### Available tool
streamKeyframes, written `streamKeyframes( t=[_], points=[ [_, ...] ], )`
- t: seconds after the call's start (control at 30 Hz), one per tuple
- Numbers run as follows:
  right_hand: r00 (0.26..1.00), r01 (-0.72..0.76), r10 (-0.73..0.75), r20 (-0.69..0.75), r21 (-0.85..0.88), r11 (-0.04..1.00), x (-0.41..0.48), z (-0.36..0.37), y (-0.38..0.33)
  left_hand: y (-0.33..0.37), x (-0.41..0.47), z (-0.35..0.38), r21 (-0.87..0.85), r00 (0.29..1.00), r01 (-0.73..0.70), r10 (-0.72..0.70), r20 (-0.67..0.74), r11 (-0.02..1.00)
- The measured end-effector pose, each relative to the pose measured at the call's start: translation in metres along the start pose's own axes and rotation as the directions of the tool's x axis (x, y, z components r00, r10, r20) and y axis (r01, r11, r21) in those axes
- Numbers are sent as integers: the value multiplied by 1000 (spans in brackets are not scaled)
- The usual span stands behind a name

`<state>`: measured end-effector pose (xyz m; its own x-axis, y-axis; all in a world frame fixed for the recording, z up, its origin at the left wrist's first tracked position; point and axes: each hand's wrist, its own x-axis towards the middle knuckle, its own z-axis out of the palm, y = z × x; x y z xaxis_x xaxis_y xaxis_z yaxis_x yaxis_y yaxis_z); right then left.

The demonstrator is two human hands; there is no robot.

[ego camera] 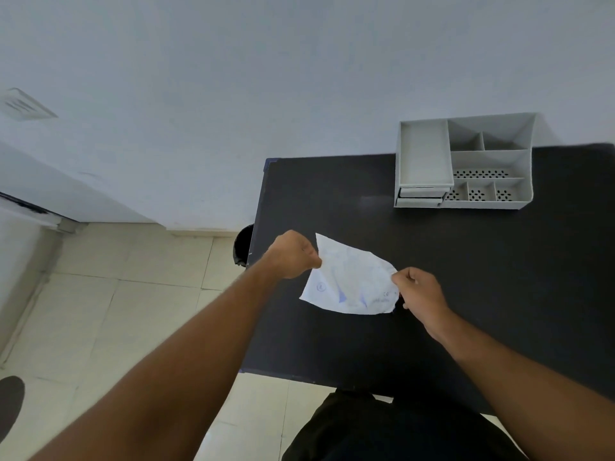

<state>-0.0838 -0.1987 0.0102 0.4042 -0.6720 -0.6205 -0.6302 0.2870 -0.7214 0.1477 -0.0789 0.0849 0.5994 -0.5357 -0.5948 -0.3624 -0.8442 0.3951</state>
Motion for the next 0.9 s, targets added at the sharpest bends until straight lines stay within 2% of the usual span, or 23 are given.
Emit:
streamKeyframes(
  t=[0.13,0.2,0.27,0.43,0.53,0.6,0.73,0.8,0.9],
  points=[
    [996,-4,5,87,-13,1000,-4,1,-2,-17,1,8,142,990,134,-125,-64,981],
    [983,-28,37,178,-52,998,-7,3,-1,-20,-3,18,244,988,127,-101,-119,961],
    [966,-54,77,248,-98,994,-10,5,2,-18,-7,36,310,989,50,-5,-146,950],
    [955,-139,161,247,-107,985,-11,4,18,-3,-20,98,270,984,-174,154,94,947],
    [939,-143,144,313,-27,989,-7,5,10,5,-20,114,136,983,-160,146,109,978],
    [930,-142,128,344,15,990,-6,7,2,6,-20,119,131,988,-140,129,87,982],
    [935,-208,181,306,56,977,0,3,17,9,-20,139,245,985,-163,171,-12,956],
    [945,-235,210,249,76,969,4,2,26,10,-19,142,193,982,-163,178,-62,967],
    [971,-225,221,89,35,974,13,4,33,6,-14,142,55,985,-153,157,-75,987]
  ],
)
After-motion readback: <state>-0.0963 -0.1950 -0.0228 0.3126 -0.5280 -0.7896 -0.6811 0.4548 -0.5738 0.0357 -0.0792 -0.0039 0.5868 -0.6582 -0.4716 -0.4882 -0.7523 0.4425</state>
